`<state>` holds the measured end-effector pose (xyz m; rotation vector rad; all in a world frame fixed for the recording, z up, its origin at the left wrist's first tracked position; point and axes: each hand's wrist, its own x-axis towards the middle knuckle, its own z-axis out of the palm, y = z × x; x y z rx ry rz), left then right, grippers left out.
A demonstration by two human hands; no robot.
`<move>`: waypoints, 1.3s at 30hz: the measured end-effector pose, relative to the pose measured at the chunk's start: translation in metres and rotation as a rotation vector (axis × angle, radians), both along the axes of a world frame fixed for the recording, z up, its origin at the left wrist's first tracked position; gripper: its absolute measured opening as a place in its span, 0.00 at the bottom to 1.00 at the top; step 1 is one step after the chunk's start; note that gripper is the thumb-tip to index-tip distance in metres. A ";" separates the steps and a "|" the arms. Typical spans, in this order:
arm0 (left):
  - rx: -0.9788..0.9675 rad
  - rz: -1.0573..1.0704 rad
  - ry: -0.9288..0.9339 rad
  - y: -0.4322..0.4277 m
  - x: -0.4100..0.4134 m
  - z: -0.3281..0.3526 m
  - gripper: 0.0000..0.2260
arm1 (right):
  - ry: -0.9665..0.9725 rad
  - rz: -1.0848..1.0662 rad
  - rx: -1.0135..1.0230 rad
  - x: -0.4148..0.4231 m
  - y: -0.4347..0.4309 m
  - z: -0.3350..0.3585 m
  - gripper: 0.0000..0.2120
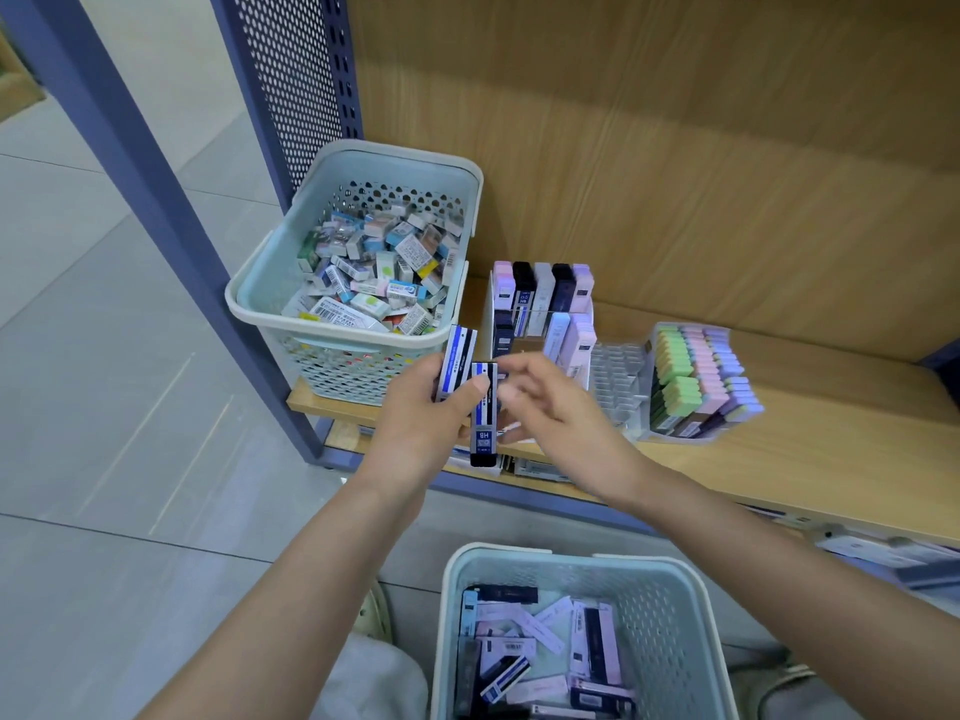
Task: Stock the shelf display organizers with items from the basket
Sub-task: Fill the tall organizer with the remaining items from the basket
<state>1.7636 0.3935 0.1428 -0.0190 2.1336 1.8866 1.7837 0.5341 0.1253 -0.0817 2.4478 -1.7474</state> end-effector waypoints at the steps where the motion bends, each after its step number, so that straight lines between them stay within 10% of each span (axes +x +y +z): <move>1: 0.009 -0.002 0.008 0.001 0.001 0.000 0.07 | -0.026 0.015 -0.040 0.006 -0.003 0.005 0.12; 8: 0.065 0.012 0.068 0.007 0.010 0.005 0.07 | -0.197 -0.006 -0.105 0.019 -0.004 0.013 0.11; 20: 0.041 0.175 -0.135 -0.007 -0.003 0.007 0.05 | 0.214 -0.424 0.363 -0.013 0.058 0.000 0.05; 39: -0.062 0.121 -0.012 -0.018 -0.014 -0.006 0.07 | 0.125 -0.065 0.889 -0.066 0.043 -0.071 0.08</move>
